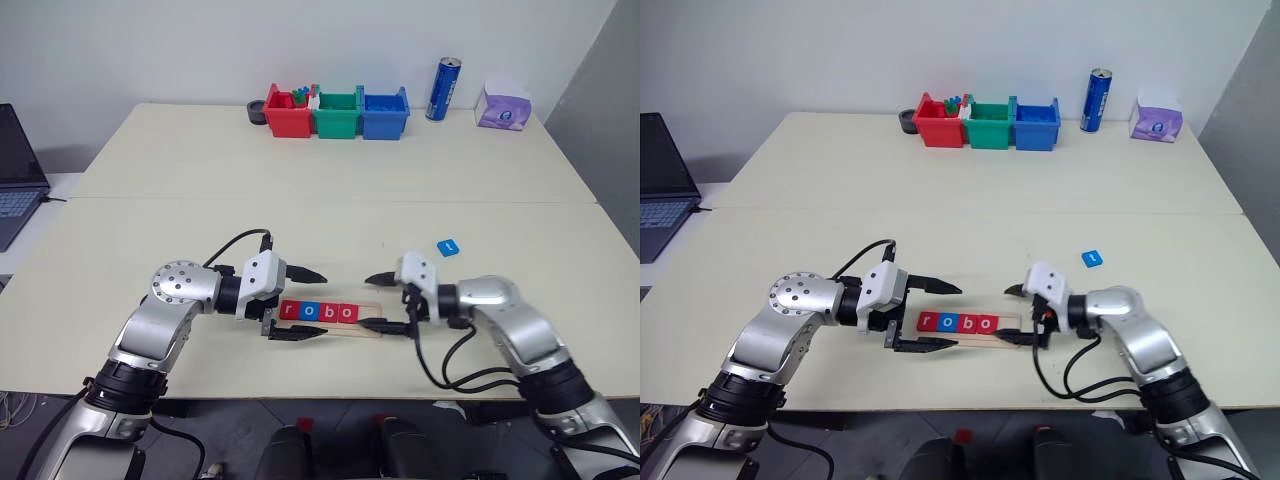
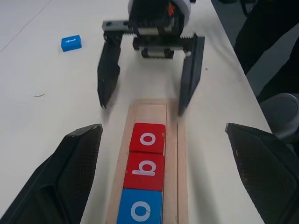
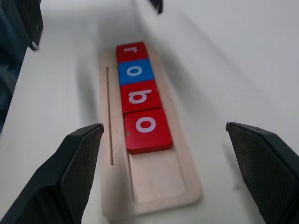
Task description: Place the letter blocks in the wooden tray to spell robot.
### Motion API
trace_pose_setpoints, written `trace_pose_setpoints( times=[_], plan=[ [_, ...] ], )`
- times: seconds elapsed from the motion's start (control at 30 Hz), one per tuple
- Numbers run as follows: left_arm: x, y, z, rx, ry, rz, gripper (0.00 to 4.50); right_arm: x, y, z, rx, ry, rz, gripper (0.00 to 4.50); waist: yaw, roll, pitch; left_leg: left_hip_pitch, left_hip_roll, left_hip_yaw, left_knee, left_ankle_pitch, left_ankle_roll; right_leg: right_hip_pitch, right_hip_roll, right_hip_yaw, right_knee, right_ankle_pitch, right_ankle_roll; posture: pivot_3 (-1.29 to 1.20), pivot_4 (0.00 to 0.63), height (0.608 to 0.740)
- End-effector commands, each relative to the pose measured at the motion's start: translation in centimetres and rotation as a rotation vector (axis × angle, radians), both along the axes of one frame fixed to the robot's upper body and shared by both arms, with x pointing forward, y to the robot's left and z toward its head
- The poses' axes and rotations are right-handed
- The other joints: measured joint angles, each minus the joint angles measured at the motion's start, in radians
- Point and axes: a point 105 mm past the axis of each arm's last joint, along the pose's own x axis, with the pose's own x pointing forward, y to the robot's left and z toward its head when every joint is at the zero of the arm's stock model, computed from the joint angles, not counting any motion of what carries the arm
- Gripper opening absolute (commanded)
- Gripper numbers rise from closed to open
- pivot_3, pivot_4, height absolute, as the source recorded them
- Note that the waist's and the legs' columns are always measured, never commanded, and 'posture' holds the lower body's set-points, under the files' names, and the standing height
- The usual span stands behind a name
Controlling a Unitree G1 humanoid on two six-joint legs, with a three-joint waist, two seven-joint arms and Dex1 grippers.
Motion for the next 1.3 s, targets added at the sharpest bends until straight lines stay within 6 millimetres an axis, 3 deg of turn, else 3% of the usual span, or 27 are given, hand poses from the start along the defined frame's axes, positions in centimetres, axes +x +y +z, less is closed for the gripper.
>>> trace_pose_setpoints(
  times=[0.03, 0.2, 0.4, 0.53, 0.77, 0.93, 1.3],
  plan=[
    [0.3, -0.7, 1.2, -0.045, -0.045, 0.01, 4.5, 0.1, -2.0, 3.5, 0.087, -0.025, -0.106, 4.46, 0.0, 0.0, 0.0, 0.0, 0.0, 0.0, 0.0, 0.0, 0.0, 0.0, 0.0, 0.0, 0.0, 0.0, 0.0, 0.0, 0.15, 0.74],
    [1.1, -2.6, 2.1, -0.141, -0.065, 0.071, 4.5, 1.5, -5.6, 5.2, 0.136, -0.084, -0.408, 4.46, 0.001, 0.0, 0.0, 0.0, 0.0, -0.001, 0.0, 0.0, 0.0, 0.0, 0.0, 0.001, 0.0, 0.0, 0.0, 0.0, 0.15, 0.74],
    [2.1, -5.2, 3.1, -0.236, -0.075, 0.112, 4.5, 4.7, -12.1, 3.6, 0.017, -0.234, -0.866, 4.46, 0.0, 0.0, 0.0, 0.0, -0.001, 0.0, 0.0, 0.0, 0.0, 0.0, 0.0, 0.002, 0.0, 0.0, 0.0, 0.0, 0.15, 0.74],
    [2.6, -6.5, 3.7, -0.262, -0.085, 0.11, 4.5, 5.6, -14.3, 2.9, -0.018, -0.273, -0.987, 4.46, 0.0, 0.0, 0.0, 0.0, -0.001, 0.001, 0.0, 0.0, 0.0, 0.0, 0.0, 0.003, 0.0, 0.0, 0.0, 0.0, 0.15, 0.74],
    [2.9, -7.6, 3.9, -0.257, -0.117, 0.094, 4.5, 7.2, -14.5, 1.1, -0.019, -0.242, -1.006, 4.46, -0.006, 0.0, 0.0, 0.001, -0.001, 0.002, -0.001, 0.0, 0.0, 0.0, 0.0, 0.004, 0.0, 0.0, 0.0, 0.0, 0.15, 0.74],
    [3.5, -7.4, 3.9, -0.253, -0.139, 0.125, 4.5, 8.8, -15.1, 1.4, 0.049, -0.198, -1.057, 4.46, -0.005, 0.0, 0.0, 0.001, -0.001, 0.002, -0.001, 0.0, 0.0, 0.0, 0.0, 0.004, 0.001, 0.0, 0.0, 0.0, 0.15, 0.74],
    [3.7, -7.9, 4.5, -0.274, -0.165, 0.139, 4.5, 9.3, -13.0, 0.4, 0.095, -0.101, -0.999, 4.46, -0.003, 0.0, 0.0, 0.0, -0.001, 0.002, -0.001, 0.0, 0.0, 0.0, 0.0, 0.003, 0.0, 0.0, 0.0, 0.0, 0.15, 0.74]
  ],
)
